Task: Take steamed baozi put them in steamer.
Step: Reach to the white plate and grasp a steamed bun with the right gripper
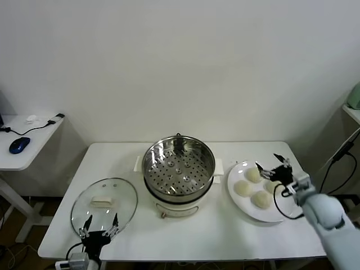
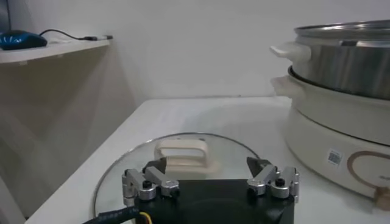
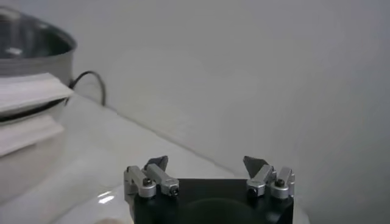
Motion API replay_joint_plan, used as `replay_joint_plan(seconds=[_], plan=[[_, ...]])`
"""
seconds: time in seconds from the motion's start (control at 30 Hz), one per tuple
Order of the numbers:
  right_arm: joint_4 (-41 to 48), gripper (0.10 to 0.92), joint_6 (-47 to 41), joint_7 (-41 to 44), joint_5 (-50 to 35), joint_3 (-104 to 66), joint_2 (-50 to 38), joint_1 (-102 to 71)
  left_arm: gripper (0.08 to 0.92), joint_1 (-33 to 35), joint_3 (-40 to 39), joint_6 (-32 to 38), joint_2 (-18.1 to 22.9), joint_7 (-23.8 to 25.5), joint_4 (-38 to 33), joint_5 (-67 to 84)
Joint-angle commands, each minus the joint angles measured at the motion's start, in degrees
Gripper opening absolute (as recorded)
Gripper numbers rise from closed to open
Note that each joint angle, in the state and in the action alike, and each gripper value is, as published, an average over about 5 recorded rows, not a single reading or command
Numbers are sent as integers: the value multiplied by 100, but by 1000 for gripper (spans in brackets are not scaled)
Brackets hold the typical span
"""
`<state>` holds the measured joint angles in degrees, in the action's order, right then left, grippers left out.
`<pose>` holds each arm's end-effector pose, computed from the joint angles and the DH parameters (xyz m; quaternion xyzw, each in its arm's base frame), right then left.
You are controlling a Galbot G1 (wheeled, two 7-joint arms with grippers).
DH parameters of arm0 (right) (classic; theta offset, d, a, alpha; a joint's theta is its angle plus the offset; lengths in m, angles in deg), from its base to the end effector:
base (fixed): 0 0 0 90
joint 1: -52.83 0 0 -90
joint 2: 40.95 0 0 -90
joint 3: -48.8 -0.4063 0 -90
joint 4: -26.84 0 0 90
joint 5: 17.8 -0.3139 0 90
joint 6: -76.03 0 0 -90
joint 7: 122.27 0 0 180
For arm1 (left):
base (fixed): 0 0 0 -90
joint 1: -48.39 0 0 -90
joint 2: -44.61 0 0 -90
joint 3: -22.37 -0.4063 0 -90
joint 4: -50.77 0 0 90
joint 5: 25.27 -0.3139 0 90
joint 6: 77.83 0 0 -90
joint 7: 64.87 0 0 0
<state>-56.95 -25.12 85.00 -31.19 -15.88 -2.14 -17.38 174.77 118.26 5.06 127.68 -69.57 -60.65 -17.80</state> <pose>0.3941 -0.2594 -0.2620 0.2807 -0.8862 0.3250 0.1735 0.0644 0.0650 -0.4026 0.0650 -0.9802 -0.0192 0.1860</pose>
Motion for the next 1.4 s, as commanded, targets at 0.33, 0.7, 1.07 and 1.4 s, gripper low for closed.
replay_joint_plan(seconds=[0.33,0.7,1.07,1.4], plan=[[2987,823,1225,4313,656,7481,-383,6492,823,31,3,97,1,-14,124,-1],[4052,823,542,3679,120,7467,1031,5927,823,-15,23,153,2,-21,262,-5],[5175,823,840,3723,521,6930,1928,5205,823,-49,2,194,9,-21,420,-13],[5754,823,1079,3644,779,6612,2362,4959,823,-86,-33,236,18,-23,538,-20]])
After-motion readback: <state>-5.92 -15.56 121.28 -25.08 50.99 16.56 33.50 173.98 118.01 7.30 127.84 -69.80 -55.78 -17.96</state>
